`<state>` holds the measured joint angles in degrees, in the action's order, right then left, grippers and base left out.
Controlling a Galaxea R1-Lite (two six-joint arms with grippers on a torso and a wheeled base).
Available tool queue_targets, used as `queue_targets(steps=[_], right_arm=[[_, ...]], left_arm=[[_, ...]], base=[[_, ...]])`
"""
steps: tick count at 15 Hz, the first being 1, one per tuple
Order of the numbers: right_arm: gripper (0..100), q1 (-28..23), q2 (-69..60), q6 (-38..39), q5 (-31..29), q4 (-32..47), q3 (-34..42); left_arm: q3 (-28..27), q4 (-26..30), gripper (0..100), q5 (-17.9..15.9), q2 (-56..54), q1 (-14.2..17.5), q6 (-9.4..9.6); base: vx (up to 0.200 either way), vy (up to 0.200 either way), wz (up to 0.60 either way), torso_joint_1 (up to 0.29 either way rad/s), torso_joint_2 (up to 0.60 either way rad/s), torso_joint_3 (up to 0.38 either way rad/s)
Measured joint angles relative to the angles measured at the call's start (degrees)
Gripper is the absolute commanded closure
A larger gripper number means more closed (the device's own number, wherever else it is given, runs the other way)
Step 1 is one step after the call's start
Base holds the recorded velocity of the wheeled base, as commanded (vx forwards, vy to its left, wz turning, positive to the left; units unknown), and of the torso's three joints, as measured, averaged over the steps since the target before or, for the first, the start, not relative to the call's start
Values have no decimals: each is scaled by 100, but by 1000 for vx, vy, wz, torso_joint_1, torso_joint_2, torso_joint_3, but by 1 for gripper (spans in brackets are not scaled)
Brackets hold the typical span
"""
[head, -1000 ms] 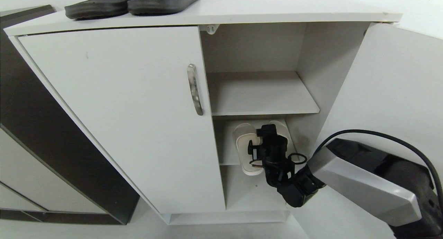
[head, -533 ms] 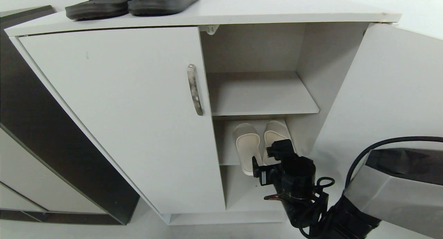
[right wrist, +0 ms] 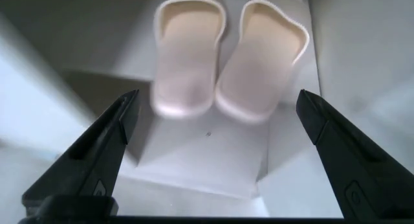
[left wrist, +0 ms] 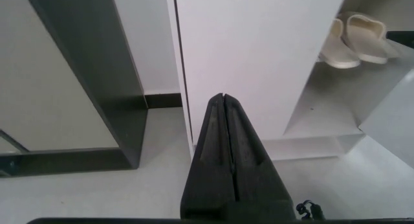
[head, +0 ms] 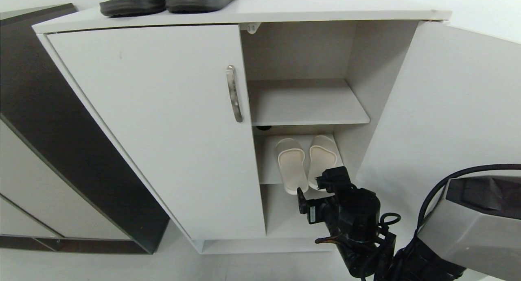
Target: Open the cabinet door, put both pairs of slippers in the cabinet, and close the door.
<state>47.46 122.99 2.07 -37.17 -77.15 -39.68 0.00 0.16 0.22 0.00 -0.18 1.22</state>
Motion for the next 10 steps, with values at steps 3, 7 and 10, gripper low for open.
queue_targets(steps=[3,7,10], right_arm=[[0,-7,-4,-5,0,-2,0],[0,-11,-9,-5,-2,-33,5],[0,-2,-11,-5,0,-71,16]], left_arm=[[0,-9,100,0,0,0,0],[0,-6,100,0,0,0,-18],[0,-6,100,-4,0,0,-18]], base=[[-67,0,0,1,-1,1],[0,0,0,0,0,0],[0,0,0,0,0,0]])
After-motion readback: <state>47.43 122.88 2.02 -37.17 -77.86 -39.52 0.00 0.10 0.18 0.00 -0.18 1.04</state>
